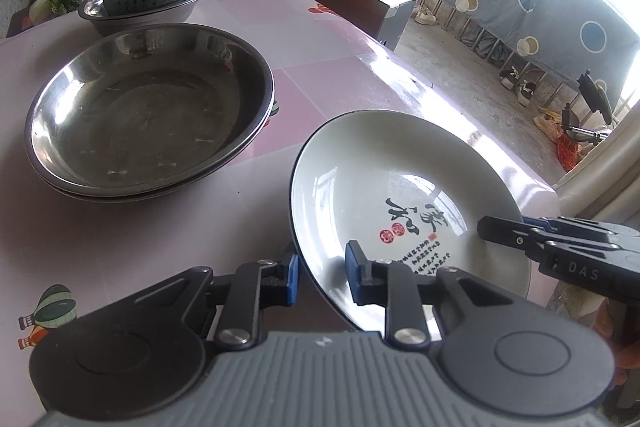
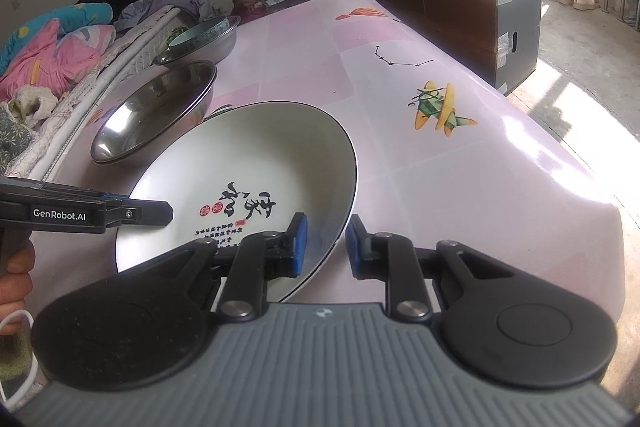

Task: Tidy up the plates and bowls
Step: 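Carry the white calligraphy plate with both grippers toward the large steel bowl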

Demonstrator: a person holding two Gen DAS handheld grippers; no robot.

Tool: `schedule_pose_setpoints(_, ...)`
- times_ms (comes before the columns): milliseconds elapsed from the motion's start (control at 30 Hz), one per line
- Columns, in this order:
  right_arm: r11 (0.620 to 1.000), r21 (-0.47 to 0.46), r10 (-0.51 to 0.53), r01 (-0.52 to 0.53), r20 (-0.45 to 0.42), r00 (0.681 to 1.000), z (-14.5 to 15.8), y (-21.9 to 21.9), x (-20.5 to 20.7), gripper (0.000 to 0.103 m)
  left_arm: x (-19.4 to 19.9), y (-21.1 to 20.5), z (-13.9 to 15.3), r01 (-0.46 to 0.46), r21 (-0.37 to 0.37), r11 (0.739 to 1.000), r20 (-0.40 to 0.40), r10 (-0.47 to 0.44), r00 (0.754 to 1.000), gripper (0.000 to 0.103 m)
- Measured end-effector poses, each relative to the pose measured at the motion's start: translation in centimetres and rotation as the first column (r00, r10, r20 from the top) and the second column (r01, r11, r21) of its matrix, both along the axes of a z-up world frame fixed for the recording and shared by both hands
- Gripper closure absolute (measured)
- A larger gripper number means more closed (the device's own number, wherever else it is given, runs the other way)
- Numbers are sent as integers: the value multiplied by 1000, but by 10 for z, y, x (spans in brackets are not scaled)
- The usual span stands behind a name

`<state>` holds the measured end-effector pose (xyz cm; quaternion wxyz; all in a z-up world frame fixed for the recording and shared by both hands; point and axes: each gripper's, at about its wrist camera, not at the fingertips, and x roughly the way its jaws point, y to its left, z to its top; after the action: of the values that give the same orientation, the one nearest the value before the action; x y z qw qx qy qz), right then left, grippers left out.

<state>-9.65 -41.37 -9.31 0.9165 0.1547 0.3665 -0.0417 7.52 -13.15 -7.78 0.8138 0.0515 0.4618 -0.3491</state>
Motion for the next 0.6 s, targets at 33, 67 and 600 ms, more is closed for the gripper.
schedule_pose_setpoints(33, 1000, -13, 1, -1, 2, 1000, 0, 2, 0, 82, -1, 1, 0, -3, 0, 1000, 0, 3, 1000, 80)
schedule_pose_setpoints(67, 1000, -13, -1, 1, 4, 1000, 0, 2, 0, 82, -2, 1, 1, -5, 1, 1000, -1, 5, 1000, 80)
schedule_pose_setpoints(600, 1000, 0, 0, 0, 27, 1000, -4, -3, 7, 82, -6, -1, 1, 22, 23, 999, 1, -22, 1000, 75)
